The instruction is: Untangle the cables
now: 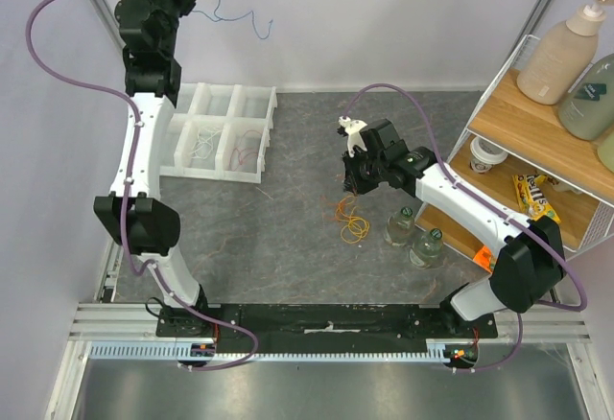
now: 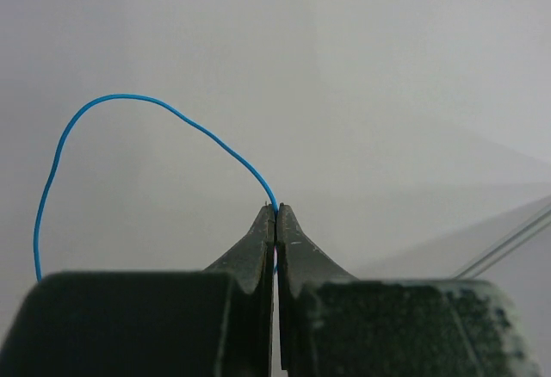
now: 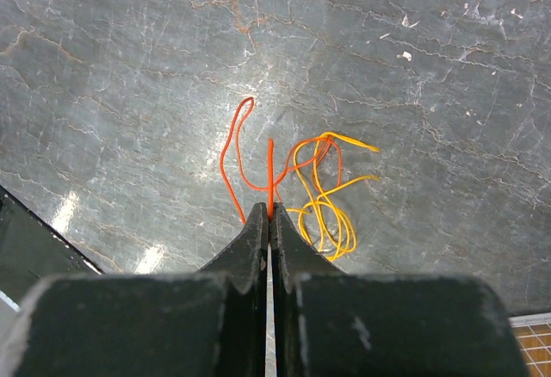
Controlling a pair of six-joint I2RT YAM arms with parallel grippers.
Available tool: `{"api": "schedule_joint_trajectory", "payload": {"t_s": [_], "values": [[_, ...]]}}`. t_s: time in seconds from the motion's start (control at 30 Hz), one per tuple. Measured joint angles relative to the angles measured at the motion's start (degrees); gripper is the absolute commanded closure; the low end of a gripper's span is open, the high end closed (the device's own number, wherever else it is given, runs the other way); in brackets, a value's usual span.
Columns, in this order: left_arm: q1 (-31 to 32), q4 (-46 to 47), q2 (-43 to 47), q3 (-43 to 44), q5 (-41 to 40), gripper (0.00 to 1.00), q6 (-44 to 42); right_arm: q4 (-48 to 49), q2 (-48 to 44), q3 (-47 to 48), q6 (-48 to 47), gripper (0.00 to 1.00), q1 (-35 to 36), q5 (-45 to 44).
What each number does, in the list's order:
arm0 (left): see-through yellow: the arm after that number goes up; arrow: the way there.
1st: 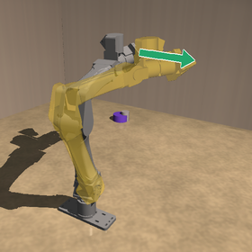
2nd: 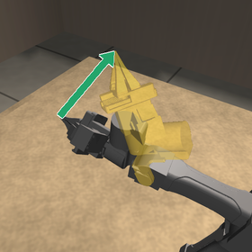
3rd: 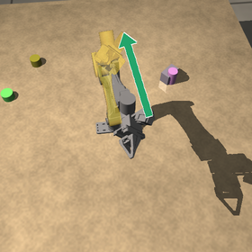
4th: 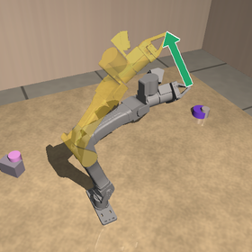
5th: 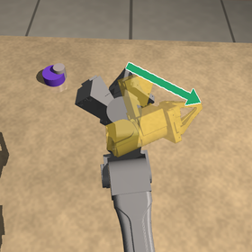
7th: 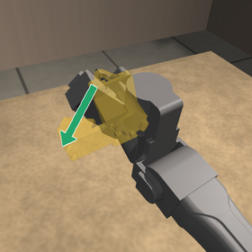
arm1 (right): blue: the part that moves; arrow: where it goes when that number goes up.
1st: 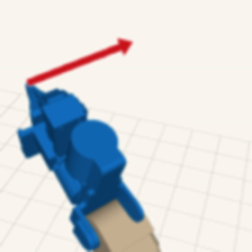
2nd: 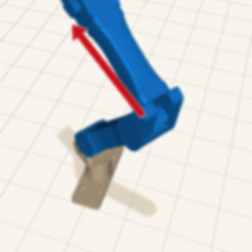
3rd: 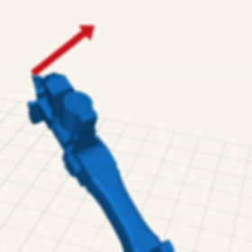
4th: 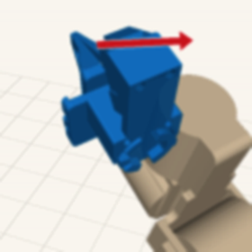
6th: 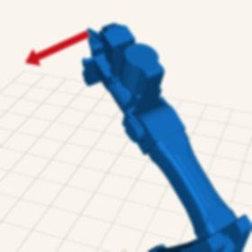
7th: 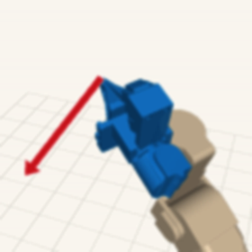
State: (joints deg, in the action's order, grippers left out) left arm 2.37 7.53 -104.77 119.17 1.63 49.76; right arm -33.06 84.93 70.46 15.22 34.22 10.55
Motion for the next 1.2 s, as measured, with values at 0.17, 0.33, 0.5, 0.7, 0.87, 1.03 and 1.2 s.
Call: {"api": "schedule_joint_trajectory", "payload": {"t_s": [0.17, 0.33, 0.5, 0.7, 0.87, 1.03, 1.2], "values": [[0.0, 3.8, -2.6, 0.2, 2.8, 0.98, 1.9, 0.0, 0.0, 0.0, -0.1, 1.00, -0.2, 0.2], [0.2, 5.0, -11.5, -0.3, 7.2, 0.98, 2.7, 0.0, 0.0, 0.0, 0.0, 1.00, -0.6, 0.2], [0.8, 4.2, -17.7, -7.2, 10.1, 0.98, 1.9, 0.0, 0.0, 0.0, 0.2, 1.00, -1.1, 0.1], [1.2, 1.7, -19.4, -10.5, 11.1, 0.99, 0.1, -0.1, 0.0, 0.0, 0.2, 1.00, -1.5, 0.2], [1.3, 1.0, -19.3, -10.4, 10.8, 0.98, -1.1, -0.2, 0.2, 0.0, 0.2, 1.00, -1.7, 0.3], [1.3, -7.2, -19.4, -9.1, 9.0, 0.98, -1.2, -0.2, 0.4, 0.0, 0.2, 1.00, -1.8, 0.4], [1.3, -16.2, -21.5, -4.4, 7.2, 0.98, -1.7, -0.2, 0.4, 0.0, 0.3, 1.00, -1.8, 0.5]]}}
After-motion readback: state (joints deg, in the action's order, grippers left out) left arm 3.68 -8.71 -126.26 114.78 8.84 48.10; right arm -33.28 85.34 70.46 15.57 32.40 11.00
